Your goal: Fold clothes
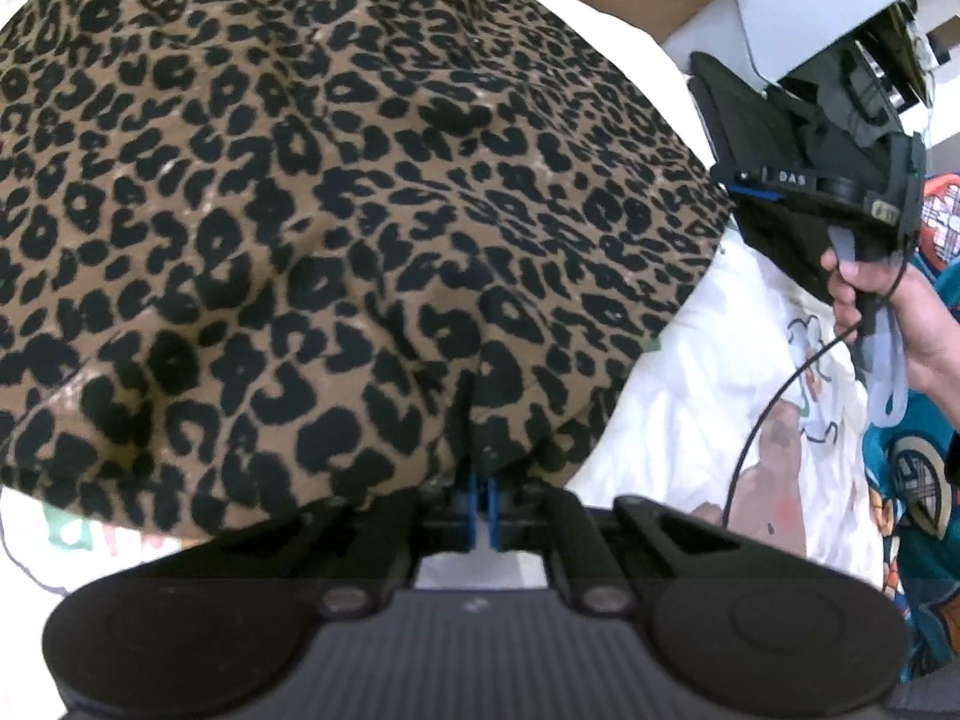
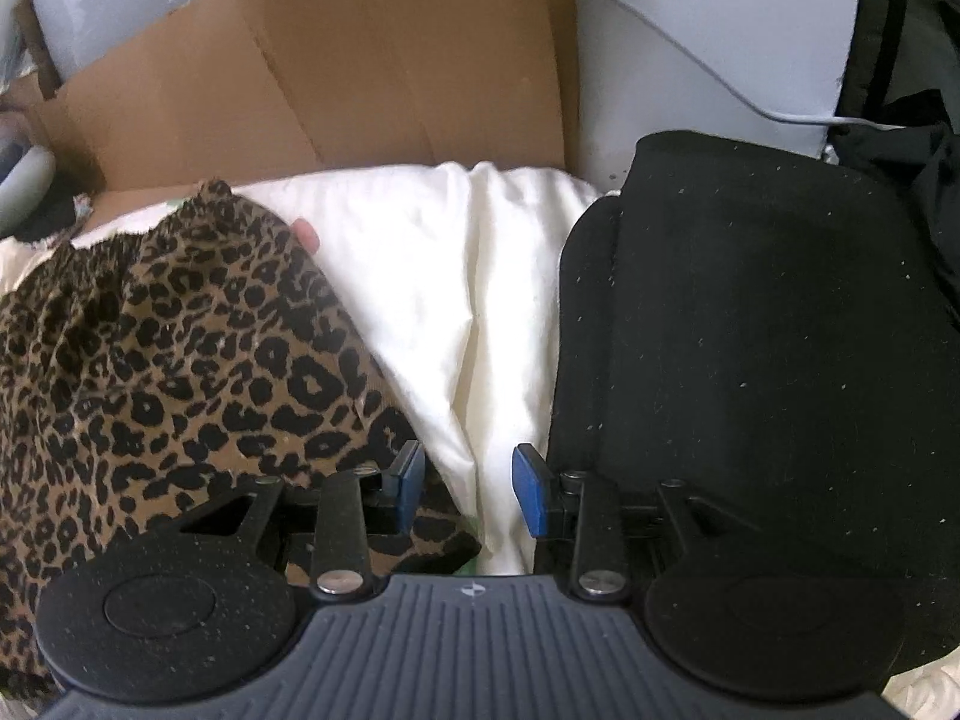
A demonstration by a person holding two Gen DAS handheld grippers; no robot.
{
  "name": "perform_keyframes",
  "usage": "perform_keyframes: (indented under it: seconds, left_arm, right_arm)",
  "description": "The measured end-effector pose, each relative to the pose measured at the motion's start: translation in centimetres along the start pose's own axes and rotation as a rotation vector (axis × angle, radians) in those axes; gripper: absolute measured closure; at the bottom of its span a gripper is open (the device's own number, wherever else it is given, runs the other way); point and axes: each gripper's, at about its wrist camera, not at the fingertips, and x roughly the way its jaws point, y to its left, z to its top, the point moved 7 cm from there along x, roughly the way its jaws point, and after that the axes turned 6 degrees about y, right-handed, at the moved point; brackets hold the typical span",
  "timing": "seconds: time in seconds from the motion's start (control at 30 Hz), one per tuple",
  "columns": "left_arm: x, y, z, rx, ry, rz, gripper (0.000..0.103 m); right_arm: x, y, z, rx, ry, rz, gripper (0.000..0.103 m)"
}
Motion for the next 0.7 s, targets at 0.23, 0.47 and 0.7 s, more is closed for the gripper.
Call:
perform_keyframes:
  seconds: [0.23,0.47,0.7]
  left_arm:
    - [0.0,0.3,0.5,0.009,-0.002,0.026,0.100]
    - [0.8,0.0,0.9,0.003,-0.001,0.031,0.100]
    - [1.0,-0.5,1.0,0.050,-0.003,0.047,0.100]
  right_arm:
    - [-0.5,1.5,-0.7,-0.104,-0.029,-0.021,0.063]
    - [0.5,1.9,-1.1,-0.109,0.011,0.013,0.065]
    - [0.3,1.5,-2.0,-0.057,0.046,0.081,0.091]
